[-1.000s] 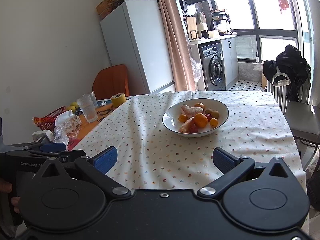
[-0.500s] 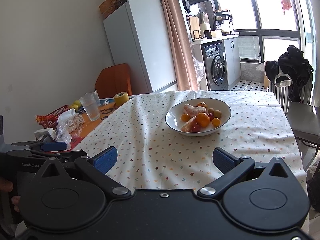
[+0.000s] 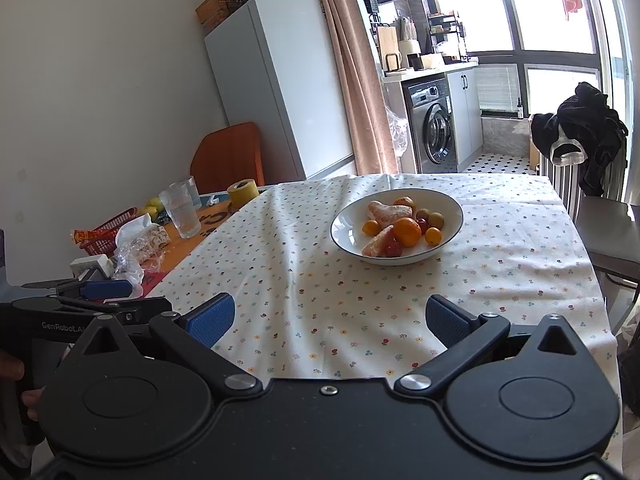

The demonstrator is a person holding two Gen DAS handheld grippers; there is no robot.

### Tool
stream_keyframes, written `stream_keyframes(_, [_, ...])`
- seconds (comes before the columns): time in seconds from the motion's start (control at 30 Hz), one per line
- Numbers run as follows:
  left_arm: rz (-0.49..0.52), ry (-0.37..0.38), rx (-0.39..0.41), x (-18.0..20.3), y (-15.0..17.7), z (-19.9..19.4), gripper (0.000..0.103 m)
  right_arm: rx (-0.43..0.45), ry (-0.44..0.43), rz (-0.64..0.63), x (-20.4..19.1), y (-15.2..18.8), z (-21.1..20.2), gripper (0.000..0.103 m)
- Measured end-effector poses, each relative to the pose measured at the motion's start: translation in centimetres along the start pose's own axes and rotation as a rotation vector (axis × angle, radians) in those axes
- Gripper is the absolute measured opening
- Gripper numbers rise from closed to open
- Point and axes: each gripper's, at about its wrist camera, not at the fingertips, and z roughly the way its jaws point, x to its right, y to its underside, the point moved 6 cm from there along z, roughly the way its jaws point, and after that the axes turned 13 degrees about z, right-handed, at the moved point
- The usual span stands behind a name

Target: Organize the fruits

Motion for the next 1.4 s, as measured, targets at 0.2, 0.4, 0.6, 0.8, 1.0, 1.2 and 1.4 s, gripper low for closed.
stream_keyframes(0.2, [0.009, 0.004, -0.007, 0.22, 0.07, 0.16, 0.103, -0.001, -0.003, -0.001, 0.03, -0.01, -0.01, 0.103])
stream_keyframes(0.4, [0.014, 0.006, -0.011, 0.48, 0.1, 0.27, 0.102, 0.003, -0.004, -0.001, 0.07, -0.04, -0.08, 0.103])
stream_keyframes(0.6, [0.016, 0.007, -0.013, 0.54, 0.12, 0.26, 0.102, 0.003, 0.003, 0.006, 0.37, -0.09, -0.11, 0.103])
stream_keyframes(0.8, [0.015, 0.007, -0.013, 0.57, 0.11, 0.28, 0.103, 0.001, 0.006, 0.006, 0.47, -0.12, -0.12, 0.103])
stream_keyframes(1.0, [0.015, 0.009, -0.011, 0.61, 0.09, 0.19, 0.102, 0.001, 0.007, 0.003, 0.49, -0.19, -0.16, 0.103])
stream_keyframes(1.2, [0.016, 0.007, -0.014, 0.56, 0.07, 0.06, 0.103, 0.007, 0.008, -0.003, 0.35, -0.19, -0.24, 0.103])
stream_keyframes(1.4, [0.016, 0.005, -0.012, 0.54, 0.05, -0.08, 0.103, 0.004, 0.01, -0.004, 0.34, -0.22, -0.17, 0.103])
